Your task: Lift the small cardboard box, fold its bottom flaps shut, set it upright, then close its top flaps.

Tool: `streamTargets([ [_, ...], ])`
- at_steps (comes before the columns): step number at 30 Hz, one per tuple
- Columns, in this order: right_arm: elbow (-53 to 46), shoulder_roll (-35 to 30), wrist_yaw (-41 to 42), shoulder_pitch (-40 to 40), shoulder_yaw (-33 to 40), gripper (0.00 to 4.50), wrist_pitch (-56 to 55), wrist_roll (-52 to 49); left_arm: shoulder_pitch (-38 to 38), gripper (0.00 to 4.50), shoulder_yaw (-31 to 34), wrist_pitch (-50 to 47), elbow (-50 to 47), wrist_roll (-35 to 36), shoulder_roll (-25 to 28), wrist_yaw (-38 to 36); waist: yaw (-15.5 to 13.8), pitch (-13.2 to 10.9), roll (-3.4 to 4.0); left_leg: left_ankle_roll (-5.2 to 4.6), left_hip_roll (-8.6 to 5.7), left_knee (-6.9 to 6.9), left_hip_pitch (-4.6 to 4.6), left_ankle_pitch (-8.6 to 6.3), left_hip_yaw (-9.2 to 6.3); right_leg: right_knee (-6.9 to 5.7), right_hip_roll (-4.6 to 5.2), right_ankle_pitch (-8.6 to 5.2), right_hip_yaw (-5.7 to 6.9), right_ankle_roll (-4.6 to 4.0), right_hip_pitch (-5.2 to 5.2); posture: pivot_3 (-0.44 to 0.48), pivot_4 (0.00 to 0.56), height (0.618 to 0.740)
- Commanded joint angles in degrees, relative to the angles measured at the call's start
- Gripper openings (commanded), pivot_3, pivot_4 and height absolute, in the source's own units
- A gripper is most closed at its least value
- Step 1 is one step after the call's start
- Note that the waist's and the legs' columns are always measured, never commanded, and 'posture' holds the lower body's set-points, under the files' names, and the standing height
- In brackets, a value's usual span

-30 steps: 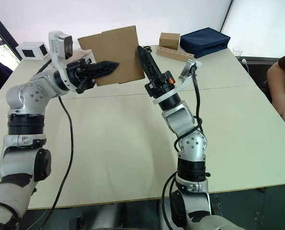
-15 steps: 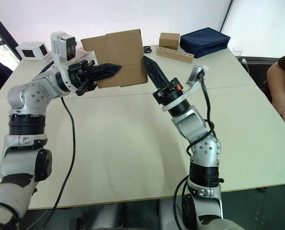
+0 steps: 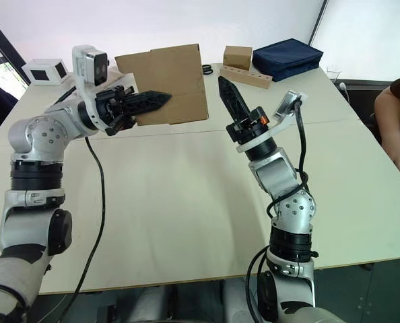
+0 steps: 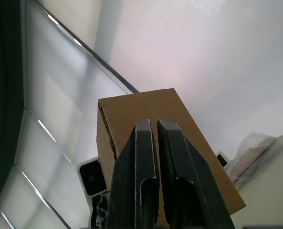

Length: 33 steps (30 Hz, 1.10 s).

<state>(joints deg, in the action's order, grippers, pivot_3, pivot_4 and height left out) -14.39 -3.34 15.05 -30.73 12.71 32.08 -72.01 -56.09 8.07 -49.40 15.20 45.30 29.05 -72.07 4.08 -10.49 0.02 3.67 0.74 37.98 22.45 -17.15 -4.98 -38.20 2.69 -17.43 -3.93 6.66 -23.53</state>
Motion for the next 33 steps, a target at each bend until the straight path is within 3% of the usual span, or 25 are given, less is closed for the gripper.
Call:
streamTargets([
  [1, -1.3, 0.2, 1.1, -0.5, -1.9, 0.04, -0.2, 1.4, 0.0, 0.00, 1.1, -0.3, -2.3, 1.4, 0.5, 0.2, 0.0, 0.0, 0.00, 0.00, 0.00, 0.00, 0.00, 0.00, 0.00, 0.00, 0.00, 0.00, 0.00, 0.00, 0.00, 0.000, 0.150, 0.740],
  [13, -4.6, -0.9, 2.9, 2.2, -6.2, 0.04, 1.6, 5.1, -0.1, 0.00, -2.1, -0.3, -1.3, -0.7, 0.8, -0.8, 0.0, 0.0, 0.00, 0.00, 0.00, 0.00, 0.00, 0.00, -0.01, 0.00, 0.00, 0.00, 0.00, 0.00, 0.00, 0.000, 0.150, 0.740],
  [19, -10.3, -13.5, 3.6, 11.4, 0.1, 0.04, 7.5, 1.0, -2.2, 0.00, -11.3, 0.1, -7.1, -9.2, 8.4, -2.0, -0.2, 0.0, 0.00, -0.01, -0.05, 0.00, 0.04, 0.00, 0.02, 0.07, 0.07, 0.00, 0.00, 0.00, 0.04, 0.000, 0.150, 0.740],
  [26, -16.3, -29.9, 9.7, 22.3, 1.1, 0.04, 15.1, 1.6, -5.2, 0.00, -26.4, -0.6, -18.6, -18.9, 20.1, -9.4, -0.2, 0.0, 0.03, -0.28, -0.02, -0.08, -0.03, -0.16, 0.00, 0.08, -0.04, -0.02, -0.02, 0.00, 0.06, 0.000, 0.150, 0.740],
  [33, -20.0, -42.3, 16.5, 25.9, -2.3, 0.04, 17.1, 10.2, -10.9, 0.00, -39.3, -2.4, -24.0, -28.9, 22.6, -11.7, -1.4, 0.0, -0.04, -0.35, -0.03, 0.02, -0.02, -0.20, 0.01, 0.10, -0.05, -0.02, -0.03, 0.02, 0.12, 0.000, 0.150, 0.740],
])
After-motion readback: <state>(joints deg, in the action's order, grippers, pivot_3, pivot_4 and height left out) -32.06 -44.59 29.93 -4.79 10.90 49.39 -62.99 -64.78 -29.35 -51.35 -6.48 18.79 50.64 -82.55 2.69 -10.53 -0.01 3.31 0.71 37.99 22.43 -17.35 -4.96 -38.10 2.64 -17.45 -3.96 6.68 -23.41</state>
